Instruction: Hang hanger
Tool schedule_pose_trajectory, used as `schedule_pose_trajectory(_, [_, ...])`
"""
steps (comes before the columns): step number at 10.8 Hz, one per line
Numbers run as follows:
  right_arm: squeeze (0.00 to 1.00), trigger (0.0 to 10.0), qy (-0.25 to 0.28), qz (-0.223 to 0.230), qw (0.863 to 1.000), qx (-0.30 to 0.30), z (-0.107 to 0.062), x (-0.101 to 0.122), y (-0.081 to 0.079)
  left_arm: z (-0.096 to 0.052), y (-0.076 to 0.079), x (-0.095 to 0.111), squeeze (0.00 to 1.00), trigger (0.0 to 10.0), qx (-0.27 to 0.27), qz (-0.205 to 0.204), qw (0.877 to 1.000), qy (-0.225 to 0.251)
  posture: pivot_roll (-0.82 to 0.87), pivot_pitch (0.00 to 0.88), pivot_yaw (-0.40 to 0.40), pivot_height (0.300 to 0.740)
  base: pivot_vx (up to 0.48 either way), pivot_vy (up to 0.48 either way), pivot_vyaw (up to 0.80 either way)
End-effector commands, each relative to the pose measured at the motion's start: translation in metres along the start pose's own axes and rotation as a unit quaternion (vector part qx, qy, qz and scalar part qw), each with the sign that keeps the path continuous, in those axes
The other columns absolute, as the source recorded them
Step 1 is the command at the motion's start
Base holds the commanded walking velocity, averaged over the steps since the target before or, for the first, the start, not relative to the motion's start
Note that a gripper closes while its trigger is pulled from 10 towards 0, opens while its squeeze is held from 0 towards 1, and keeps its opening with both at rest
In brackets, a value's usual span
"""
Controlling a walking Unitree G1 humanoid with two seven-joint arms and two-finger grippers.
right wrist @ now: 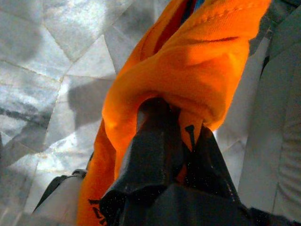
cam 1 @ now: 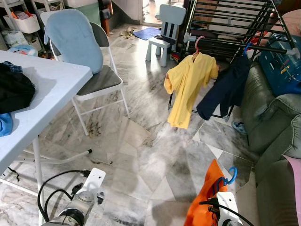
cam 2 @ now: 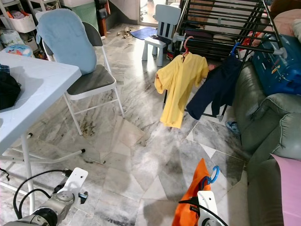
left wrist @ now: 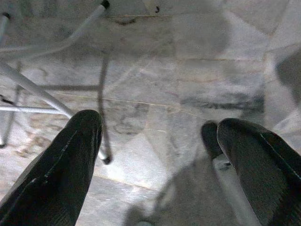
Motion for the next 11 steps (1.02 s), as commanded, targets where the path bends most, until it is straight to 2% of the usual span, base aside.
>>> schedule_pose_trajectory(1, [0.0,10.0,0.01,-0.002,1.0,0.0,0.001,0.006,-0.001,0.0,0.001,0.001,0.0,10.0,-0.01,-0.042,0.999,0.002,0.1,0.0,-0.075,0.74,0.0,0.0,0.0])
schedule_pose_trajectory(3, [0.0,10.0,0.011,-0.004,1.0,0.001,0.002,0.007,-0.001,0.0,0.008,0.006,0.0,10.0,-0.038,-0.088,0.995,0.004,0.1,0.0,-0.08,0.74,0.0,0.0,0.0])
schedule_pose_trajectory(4, [0.0,10.0,0.012,-0.006,1.0,0.002,0.002,0.008,-0.002,0.0,0.016,0.005,0.0,10.0,-0.057,-0.097,0.994,-0.008,0.11,0.0,-0.082,0.74,0.0,0.0,0.0])
schedule_pose_trajectory(7, [0.0,10.0,0.013,-0.009,1.0,0.004,0.002,0.01,-0.002,-0.001,0.022,0.003,0.0,10.0,-0.076,-0.099,0.992,-0.008,0.1,0.0,-0.085,0.74,0.0,0.0,0.0])
schedule_pose_trajectory(11, [0.0,10.0,0.008,-0.017,1.0,0.005,0.002,0.009,-0.003,-0.001,0.023,-0.003,0.0,10.0,-0.075,-0.091,0.993,-0.012,0.1,0.0,-0.082,0.74,0.0,0.0,0.0])
Point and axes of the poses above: a point about 5 cm out from each wrist's last joint towards the gripper, its own z axis pointing out of the wrist towards the gripper, its own x axis along the axis of the wrist's last joint, y = z × x, the point moved 1 cm from there along z, pointing out of the wrist towards the gripper, and after that the axes turned 3 degrees about z, right-handed, at the moved point
